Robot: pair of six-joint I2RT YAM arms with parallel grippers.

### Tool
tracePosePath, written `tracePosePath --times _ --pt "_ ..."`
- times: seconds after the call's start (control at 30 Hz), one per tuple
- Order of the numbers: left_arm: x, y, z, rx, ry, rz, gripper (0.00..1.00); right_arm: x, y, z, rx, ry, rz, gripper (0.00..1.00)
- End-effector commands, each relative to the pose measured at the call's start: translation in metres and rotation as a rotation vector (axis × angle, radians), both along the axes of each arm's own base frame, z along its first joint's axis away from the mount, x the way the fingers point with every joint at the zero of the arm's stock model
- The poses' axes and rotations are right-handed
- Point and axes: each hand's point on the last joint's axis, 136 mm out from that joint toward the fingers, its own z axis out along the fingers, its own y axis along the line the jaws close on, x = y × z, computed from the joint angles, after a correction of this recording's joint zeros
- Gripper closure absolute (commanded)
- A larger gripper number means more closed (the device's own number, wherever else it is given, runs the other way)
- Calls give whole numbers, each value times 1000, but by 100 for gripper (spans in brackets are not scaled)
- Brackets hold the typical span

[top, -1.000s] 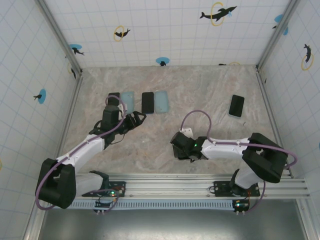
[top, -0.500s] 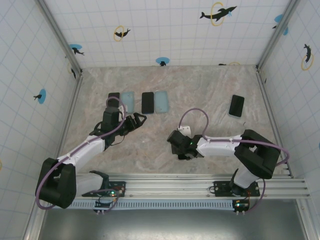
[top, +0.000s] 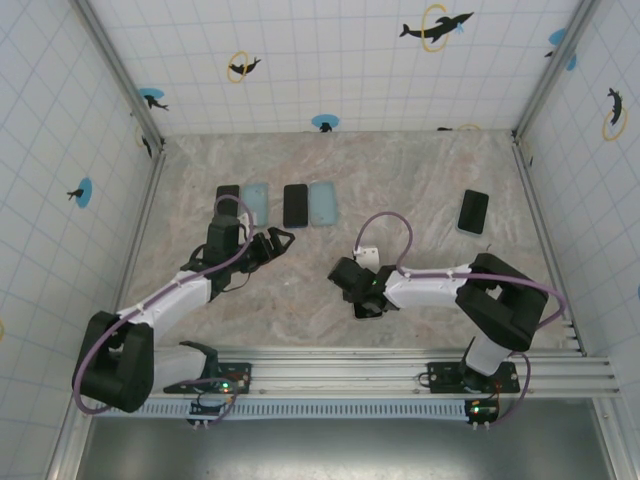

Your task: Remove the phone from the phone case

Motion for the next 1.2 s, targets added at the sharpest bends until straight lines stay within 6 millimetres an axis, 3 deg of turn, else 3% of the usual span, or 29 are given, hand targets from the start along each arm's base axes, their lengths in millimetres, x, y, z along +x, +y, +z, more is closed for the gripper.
tracePosePath --times 0.0,0.3,0.53,0.93,1.17 --pt "1 -1 -1 -24 9 0 3 -4 -22 -11 -74 24 -26 38" --pt "2 -12 6 -54 -5 -27 2 6 -9 21 103 -67 24 45" --pt "-1 -36 13 -62 -32 -97 5 12 -7 50 263 -164 81 49" --pt "-17 -118 51 -87 -167 -311 16 19 12 124 456 -403 250 55" --pt "-23 -154 56 -101 -175 -392 28 16 18 146 523 -455 299 56"
